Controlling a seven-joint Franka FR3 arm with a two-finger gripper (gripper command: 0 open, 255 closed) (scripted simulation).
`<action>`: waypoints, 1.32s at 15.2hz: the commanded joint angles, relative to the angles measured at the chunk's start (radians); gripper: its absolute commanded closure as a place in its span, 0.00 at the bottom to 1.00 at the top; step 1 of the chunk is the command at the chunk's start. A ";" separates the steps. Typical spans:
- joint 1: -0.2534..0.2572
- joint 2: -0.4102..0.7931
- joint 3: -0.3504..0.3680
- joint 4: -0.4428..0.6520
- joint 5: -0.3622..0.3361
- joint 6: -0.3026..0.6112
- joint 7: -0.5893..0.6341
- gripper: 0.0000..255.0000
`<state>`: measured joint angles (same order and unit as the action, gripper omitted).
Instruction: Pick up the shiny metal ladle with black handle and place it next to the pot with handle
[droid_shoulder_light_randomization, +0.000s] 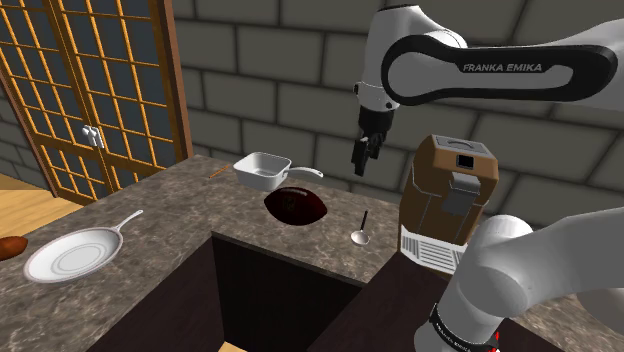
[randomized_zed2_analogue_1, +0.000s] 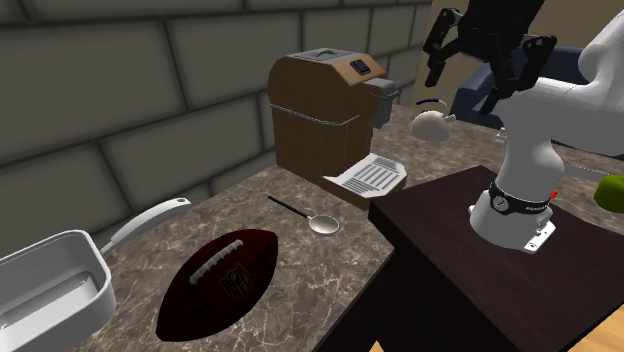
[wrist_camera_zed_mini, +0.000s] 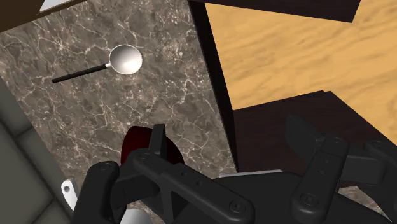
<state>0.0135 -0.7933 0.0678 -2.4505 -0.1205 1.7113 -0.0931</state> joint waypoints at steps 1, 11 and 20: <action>0.000 0.000 0.000 0.000 0.000 0.000 0.000 0.00; -0.135 0.224 -0.068 -0.099 -0.022 0.348 0.173 0.00; -0.240 0.499 -0.139 -0.102 -0.025 0.648 0.313 0.00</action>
<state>-0.2164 -0.3277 -0.0636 -2.5601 -0.1476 2.3287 0.2030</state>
